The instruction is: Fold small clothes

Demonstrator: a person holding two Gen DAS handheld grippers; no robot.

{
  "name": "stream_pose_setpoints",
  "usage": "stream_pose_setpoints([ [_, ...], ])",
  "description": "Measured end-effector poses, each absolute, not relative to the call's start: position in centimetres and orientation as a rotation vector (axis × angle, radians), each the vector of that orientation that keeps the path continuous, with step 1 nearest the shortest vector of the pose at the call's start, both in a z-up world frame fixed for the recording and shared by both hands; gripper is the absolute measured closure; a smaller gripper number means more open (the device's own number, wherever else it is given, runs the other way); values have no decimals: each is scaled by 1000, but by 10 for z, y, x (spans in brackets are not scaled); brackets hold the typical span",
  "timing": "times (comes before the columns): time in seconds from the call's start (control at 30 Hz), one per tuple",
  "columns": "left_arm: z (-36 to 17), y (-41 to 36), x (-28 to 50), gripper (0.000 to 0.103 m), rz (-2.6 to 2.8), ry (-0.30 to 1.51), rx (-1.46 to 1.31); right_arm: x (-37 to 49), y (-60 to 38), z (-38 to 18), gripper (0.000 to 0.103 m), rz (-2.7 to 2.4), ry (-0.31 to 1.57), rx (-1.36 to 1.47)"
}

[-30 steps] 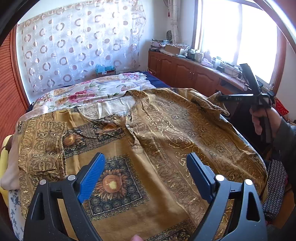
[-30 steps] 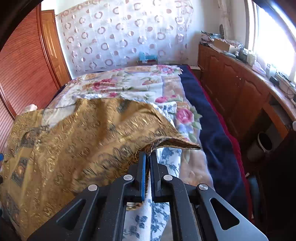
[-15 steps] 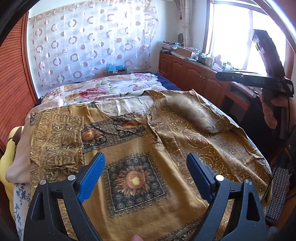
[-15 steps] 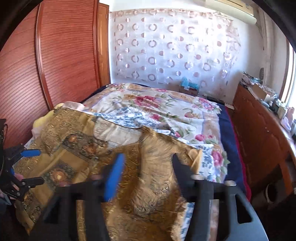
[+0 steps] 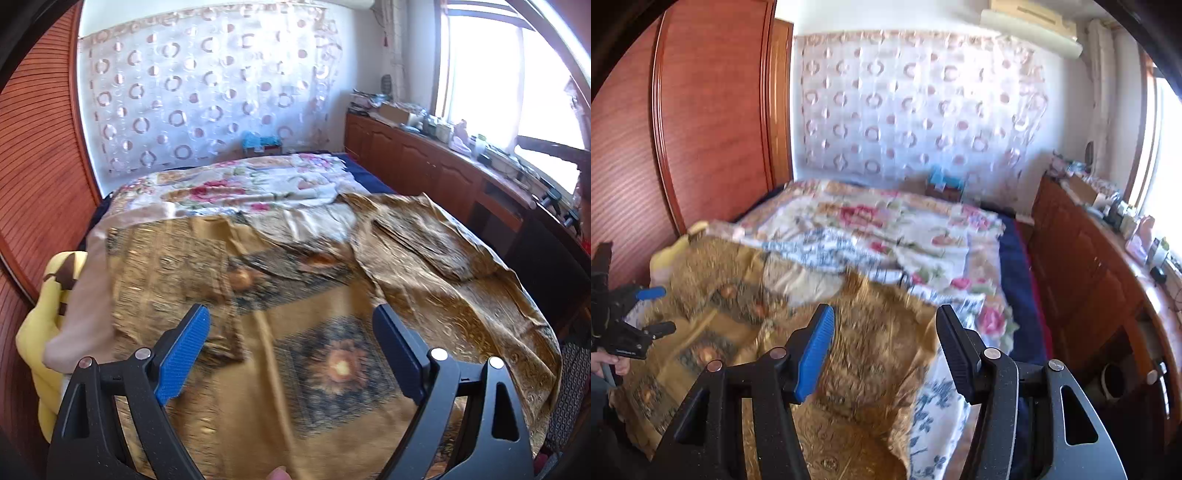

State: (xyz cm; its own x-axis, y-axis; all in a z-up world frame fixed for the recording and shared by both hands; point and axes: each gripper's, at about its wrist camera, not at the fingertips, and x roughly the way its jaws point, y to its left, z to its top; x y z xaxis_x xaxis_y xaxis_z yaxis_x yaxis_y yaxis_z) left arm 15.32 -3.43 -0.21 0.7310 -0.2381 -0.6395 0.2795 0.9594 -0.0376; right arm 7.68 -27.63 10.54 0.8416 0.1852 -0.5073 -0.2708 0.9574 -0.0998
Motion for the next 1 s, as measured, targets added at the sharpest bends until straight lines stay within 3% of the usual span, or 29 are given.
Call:
stream_pose_setpoints([
  [0.13, 3, -9, 163, 12, -249, 691, 42, 79, -269, 101, 28, 232, 506, -158],
  [0.53, -16, 66, 217, 13, -127, 767, 11, 165, -254, -5, 28, 198, 694, -60],
  [1.0, -40, 105, 270, 27, -101, 846, -52, 247, -279, -39, 28, 133, 818, 2],
])
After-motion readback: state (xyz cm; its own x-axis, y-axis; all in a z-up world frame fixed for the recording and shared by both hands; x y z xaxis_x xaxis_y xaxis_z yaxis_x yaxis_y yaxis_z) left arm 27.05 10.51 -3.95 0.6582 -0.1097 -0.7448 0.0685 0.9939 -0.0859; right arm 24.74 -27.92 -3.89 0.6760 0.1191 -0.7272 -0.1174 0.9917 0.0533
